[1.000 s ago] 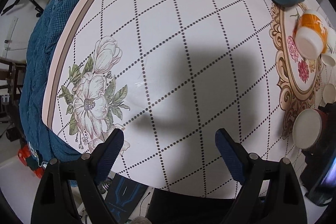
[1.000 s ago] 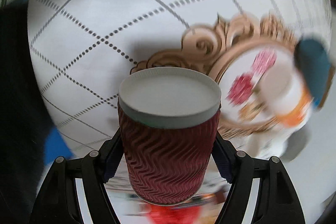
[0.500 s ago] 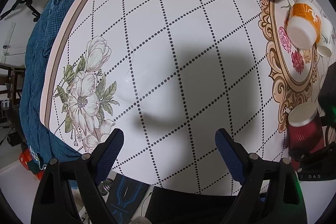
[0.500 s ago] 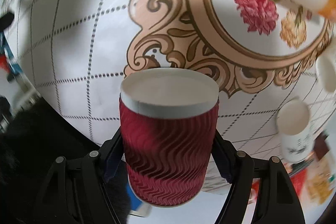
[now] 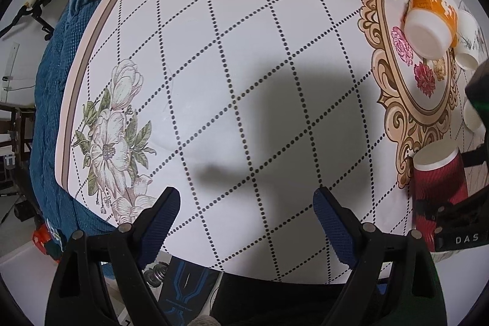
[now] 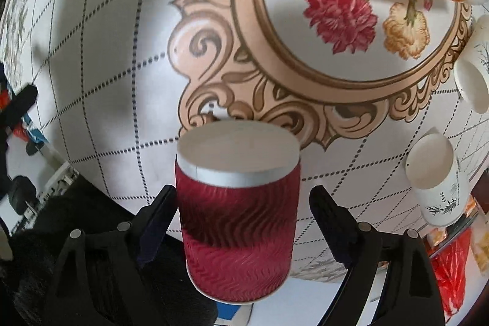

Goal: Flip cup upside down
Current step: 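Rotate the red cup with the right tool so its opening faces down, then lower the inverted red cup beside the oval tray and open the right tool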

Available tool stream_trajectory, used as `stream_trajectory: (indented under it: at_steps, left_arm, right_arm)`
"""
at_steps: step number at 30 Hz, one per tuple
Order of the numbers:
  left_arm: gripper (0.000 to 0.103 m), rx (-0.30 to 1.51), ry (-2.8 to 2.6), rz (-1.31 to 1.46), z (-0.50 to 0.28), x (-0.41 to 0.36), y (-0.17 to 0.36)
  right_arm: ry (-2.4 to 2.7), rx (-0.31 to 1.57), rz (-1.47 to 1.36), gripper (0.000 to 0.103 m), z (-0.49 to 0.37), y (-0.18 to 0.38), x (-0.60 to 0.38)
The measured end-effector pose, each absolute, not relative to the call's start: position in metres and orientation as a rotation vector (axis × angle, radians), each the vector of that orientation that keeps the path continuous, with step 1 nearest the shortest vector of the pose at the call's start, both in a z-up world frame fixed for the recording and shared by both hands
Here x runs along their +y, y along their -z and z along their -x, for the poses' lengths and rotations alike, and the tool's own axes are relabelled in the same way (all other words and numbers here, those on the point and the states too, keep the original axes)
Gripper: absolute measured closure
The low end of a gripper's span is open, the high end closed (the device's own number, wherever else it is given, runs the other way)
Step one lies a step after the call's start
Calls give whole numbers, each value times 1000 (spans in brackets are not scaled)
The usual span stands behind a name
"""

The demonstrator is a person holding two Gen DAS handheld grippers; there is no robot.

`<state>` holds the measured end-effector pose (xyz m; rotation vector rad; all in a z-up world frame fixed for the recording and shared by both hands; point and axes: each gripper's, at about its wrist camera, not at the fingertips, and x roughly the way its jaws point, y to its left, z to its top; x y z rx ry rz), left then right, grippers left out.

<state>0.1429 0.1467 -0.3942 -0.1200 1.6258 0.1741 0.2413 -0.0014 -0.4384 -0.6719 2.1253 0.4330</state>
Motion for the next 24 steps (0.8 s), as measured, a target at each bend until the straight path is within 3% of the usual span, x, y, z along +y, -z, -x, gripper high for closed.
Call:
stream_trajectory:
  at_steps: [5,6,7,8,16,24]
  left_arm:
    - [14,1627,-160,97,-150,129,393]
    - [14,1627,-157,92,-150,126,393]
    - [14,1627,-153,88,-151,122,392]
    - [14,1627,-150,85,-152,121,391]
    - [14,1629,-131,65,-177,105,385]
    - [14,1618,-127,62,-208,93,374]
  right_arm:
    - [-394,2027,621,15,-263,422,3]
    - [-394,2013,608,18,-262,419,6]
    - [-394,2004,588,29,-265,415,5]
    - [-390,1999,579,31,-267,410,3]
    - [-372,1846,423,31,-271,363,-37]
    - [-300,1545,208,32,-280,293,-76]
